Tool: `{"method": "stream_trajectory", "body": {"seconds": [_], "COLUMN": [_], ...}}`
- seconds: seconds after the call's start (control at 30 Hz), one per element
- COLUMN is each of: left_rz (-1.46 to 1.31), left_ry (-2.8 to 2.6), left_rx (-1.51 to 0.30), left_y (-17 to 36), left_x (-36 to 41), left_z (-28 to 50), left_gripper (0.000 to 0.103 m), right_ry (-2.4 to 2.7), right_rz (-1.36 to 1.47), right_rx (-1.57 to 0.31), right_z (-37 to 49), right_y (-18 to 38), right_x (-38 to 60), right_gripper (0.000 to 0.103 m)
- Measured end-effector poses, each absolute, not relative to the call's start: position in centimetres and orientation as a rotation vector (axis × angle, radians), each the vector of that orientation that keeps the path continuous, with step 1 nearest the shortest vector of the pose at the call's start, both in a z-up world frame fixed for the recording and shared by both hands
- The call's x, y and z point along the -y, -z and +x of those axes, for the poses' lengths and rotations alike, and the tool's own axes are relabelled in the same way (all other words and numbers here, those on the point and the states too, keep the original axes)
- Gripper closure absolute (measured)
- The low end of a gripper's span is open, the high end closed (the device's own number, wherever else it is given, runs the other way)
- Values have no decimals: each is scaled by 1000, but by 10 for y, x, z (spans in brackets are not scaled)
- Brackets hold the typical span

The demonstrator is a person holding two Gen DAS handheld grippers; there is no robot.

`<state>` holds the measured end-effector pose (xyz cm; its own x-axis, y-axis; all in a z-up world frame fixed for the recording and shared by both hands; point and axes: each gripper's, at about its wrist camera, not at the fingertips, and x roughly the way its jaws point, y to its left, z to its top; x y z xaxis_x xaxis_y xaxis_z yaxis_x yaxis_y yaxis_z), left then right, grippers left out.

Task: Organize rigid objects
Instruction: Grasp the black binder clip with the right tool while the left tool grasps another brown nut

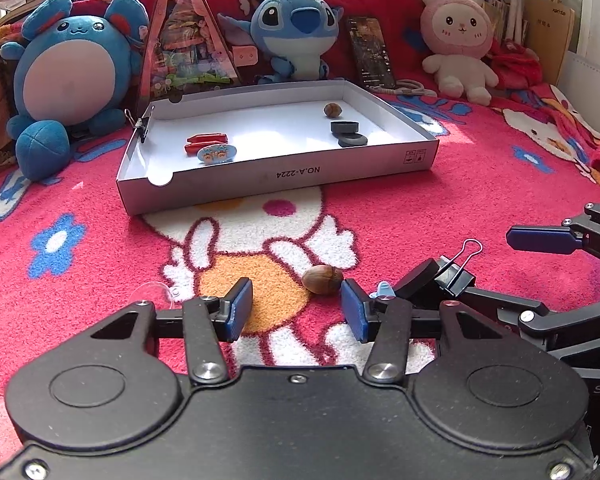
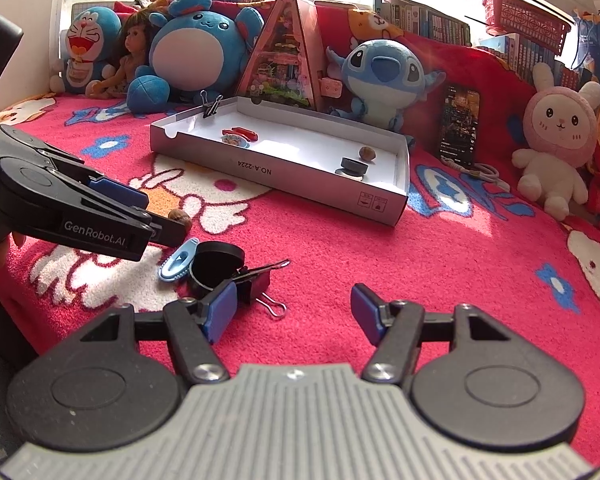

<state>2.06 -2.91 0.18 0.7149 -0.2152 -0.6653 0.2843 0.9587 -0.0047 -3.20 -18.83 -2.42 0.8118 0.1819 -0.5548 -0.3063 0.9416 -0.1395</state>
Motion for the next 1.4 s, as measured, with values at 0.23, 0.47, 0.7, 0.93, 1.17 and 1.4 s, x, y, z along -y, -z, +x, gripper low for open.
{"method": "stream_trajectory", "body": {"seconds": [0.23,0.47,0.7,0.93,1.17,1.4], "left_rz": [92,89,79,64,61,59], "left_ry": [281,280,276,260,257,256], "left_rx": [-721,-722,-722,-717,-714,-716], "left_y": [-2,-1,-1,-1,-1,-1], "left_x": [32,34,34,32,31,32], "left_z": [25,28,31,34,32,30], "left_gripper": [59,61,65,79,82,84], "right_ry": [-278,-297,-320,-309,-276,-255], "right_rz": [-213,-188,-164,-158,-149,-132], "right_rx": [-570,-587,-609,-592,-583,-583], "right_z": [-19,-4,2,-6,-9,-7], "right_y": [29,32,34,30,26,27], "right_x": [182,179,179,180,188,192], "right_gripper": [28,31,58,64,64,64]}}
